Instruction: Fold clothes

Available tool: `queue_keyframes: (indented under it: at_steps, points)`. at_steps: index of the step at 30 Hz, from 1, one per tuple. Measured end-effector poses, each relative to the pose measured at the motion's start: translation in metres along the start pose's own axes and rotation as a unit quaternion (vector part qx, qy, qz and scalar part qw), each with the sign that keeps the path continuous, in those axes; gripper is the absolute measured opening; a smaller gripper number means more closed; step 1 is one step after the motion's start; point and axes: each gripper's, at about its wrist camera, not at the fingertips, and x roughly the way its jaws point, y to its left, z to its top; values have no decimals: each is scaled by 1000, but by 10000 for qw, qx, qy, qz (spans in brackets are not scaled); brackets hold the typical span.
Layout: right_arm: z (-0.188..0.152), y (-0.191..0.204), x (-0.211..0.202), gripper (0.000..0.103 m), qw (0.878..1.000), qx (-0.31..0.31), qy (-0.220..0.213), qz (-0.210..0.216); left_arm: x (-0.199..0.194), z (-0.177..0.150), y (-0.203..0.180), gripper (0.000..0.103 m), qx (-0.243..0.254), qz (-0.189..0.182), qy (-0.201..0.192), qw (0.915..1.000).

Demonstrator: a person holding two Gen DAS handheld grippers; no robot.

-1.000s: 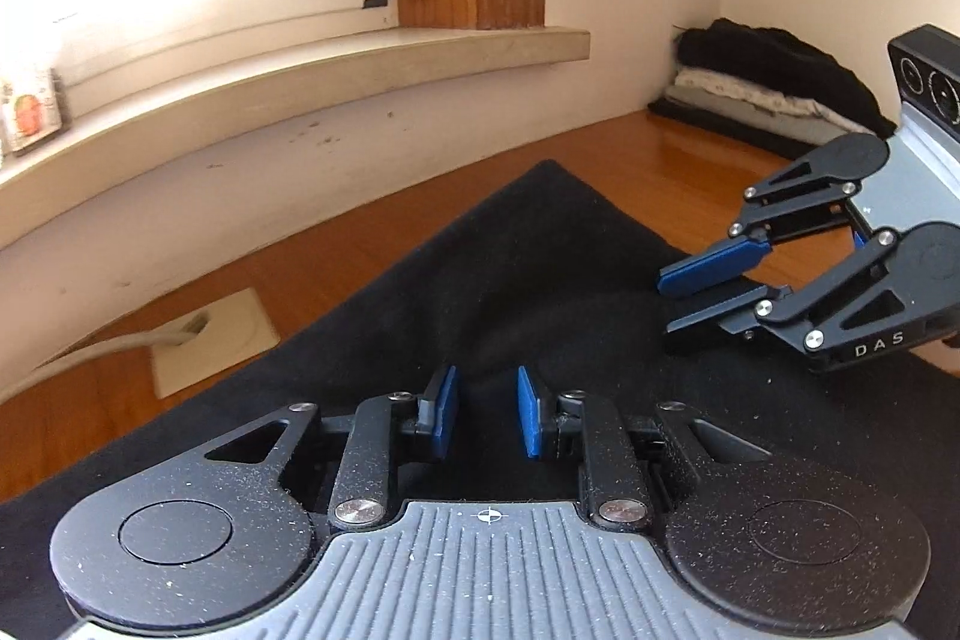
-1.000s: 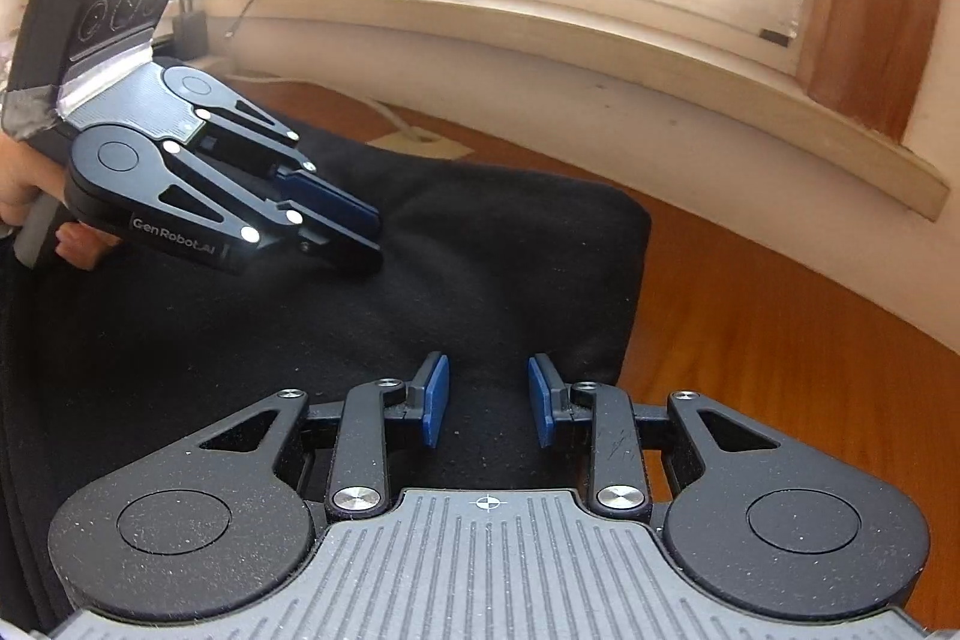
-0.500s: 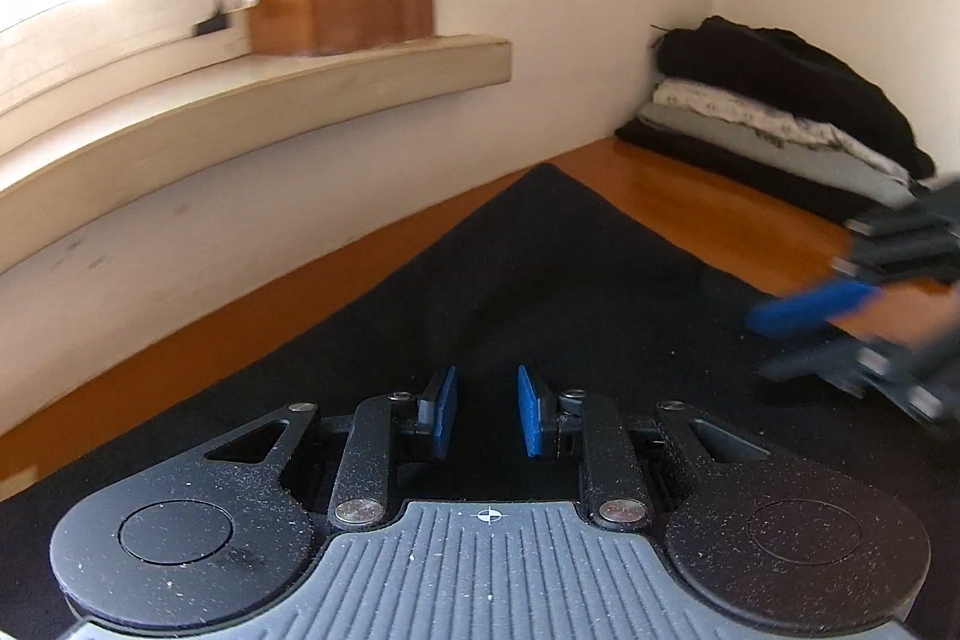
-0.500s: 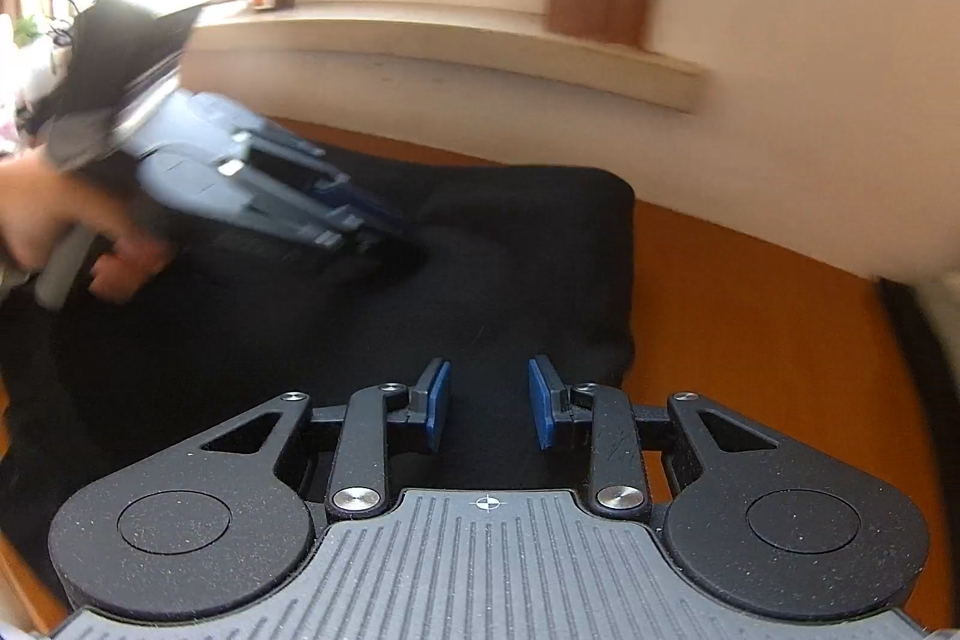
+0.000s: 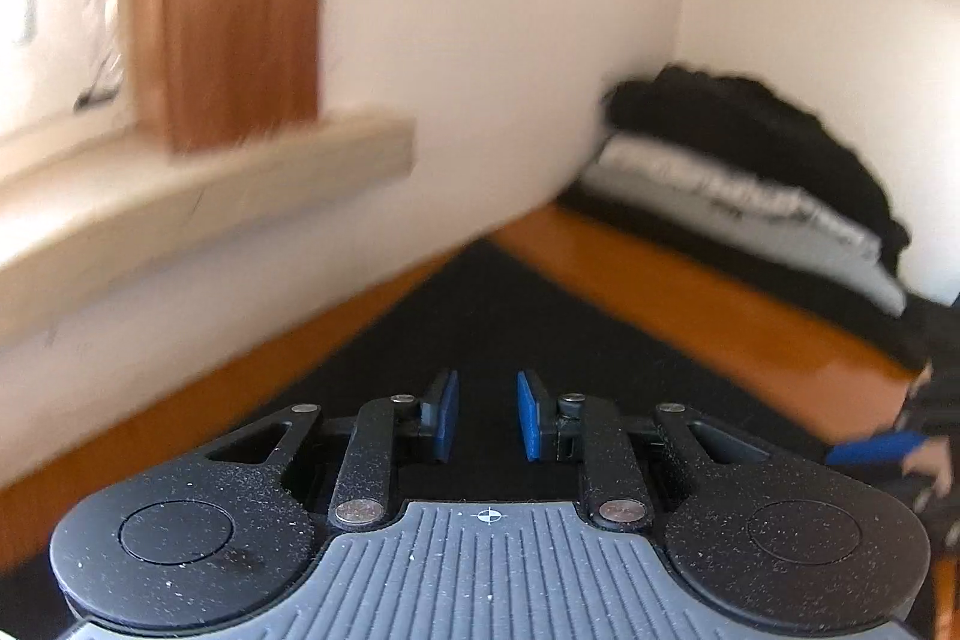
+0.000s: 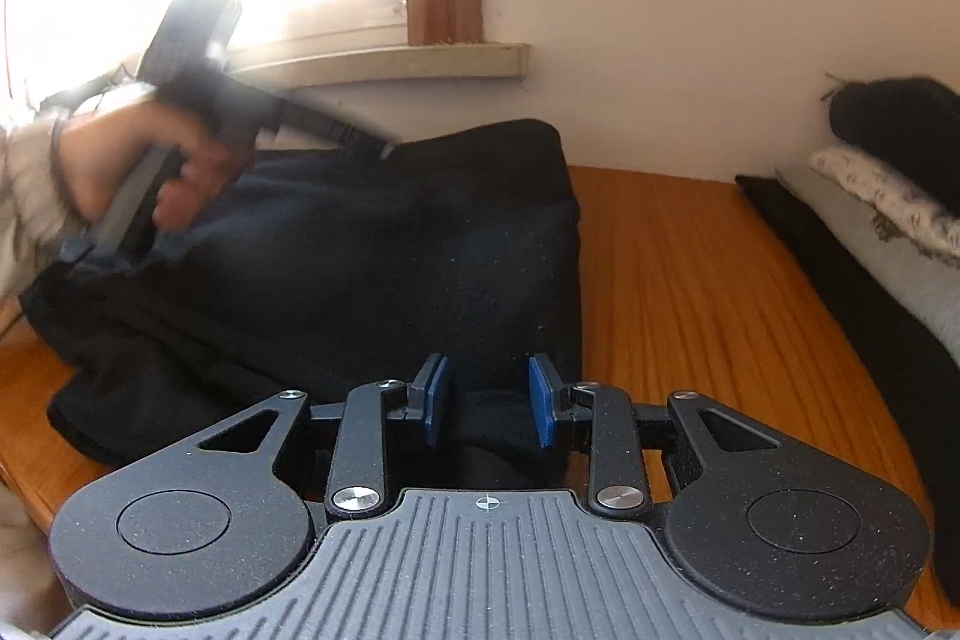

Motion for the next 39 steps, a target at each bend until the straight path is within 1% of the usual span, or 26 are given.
queue_keyframes:
  at_steps: [2, 3, 7, 9, 12, 16, 20, 22, 24, 26, 28, 30, 32, 33, 35, 37, 38, 39]
  points:
    - [-2, 0, 2, 30, 10000, -35, -68, 14, 12, 10, -13, 23, 176, -46, 46, 9998]
    - [-4, -1, 1, 30, 9999, 6, -110, 56, 20, 14, -23, 22, 261, -69, 60, 9996]
    - [-9, -6, 1, 30, 9994, 131, -252, 188, 51, 19, -45, 22, 473, -78, 150, 9987]
    - [-10, -6, 2, 30, 9993, 99, -296, 185, 63, 20, -50, 22, 532, -118, 121, 9984]
    - [-12, -5, 3, 30, 9992, 96, -347, 178, 83, 15, -51, 21, 490, -121, 259, 9984]
    - [-13, -5, 3, 30, 9990, 115, -392, 171, 88, 14, -48, 21, 436, -163, 265, 9986]
    - [-12, -6, 2, 30, 9989, 187, -384, 177, 86, 12, -50, 21, 476, -116, 252, 9985]
    - [-9, -7, 1, 32, 9985, 389, -343, 164, 80, 13, -51, 21, 519, -90, 279, 9982]
    - [-3, 3, 0, 34, 9981, 428, -423, 163, 66, 17, -51, 21, 562, -118, 312, 9979]
    - [2, 16, -1, 35, 9976, 407, -532, 172, 41, 20, -49, 23, 554, -119, 201, 9982]
    - [7, 30, 0, 39, 9971, 354, -622, 244, 6, 21, -42, 38, 406, -78, 67, 9991]
    - [15, 51, 7, 43, 9968, 193, -641, 431, -33, 20, -29, 46, 278, -14, -73, 9996]
    - [25, 71, 16, 45, 9959, 89, -633, 636, -71, 14, -13, 52, 175, 87, -156, 9997]
    - [30, 81, 21, 45, 9951, 64, -619, 767, -90, 10, -6, 60, 123, 157, -167, 9997]
    - [39, 99, 31, 46, 9931, 24, -574, 1024, -126, 1, 10, 68, 118, 360, -167, 9991]
    - [45, 117, 41, 50, 9912, -46, -511, 1220, -162, -9, 29, 71, 219, 600, -211, 9977]
    - [48, 126, 45, 52, 9907, -86, -473, 1274, -177, -14, 41, 73, 198, 689, -245, 9971]
    - [50, 134, 49, 55, 9904, -128, -433, 1304, -192, -21, 54, 77, 160, 763, -262, 9966]
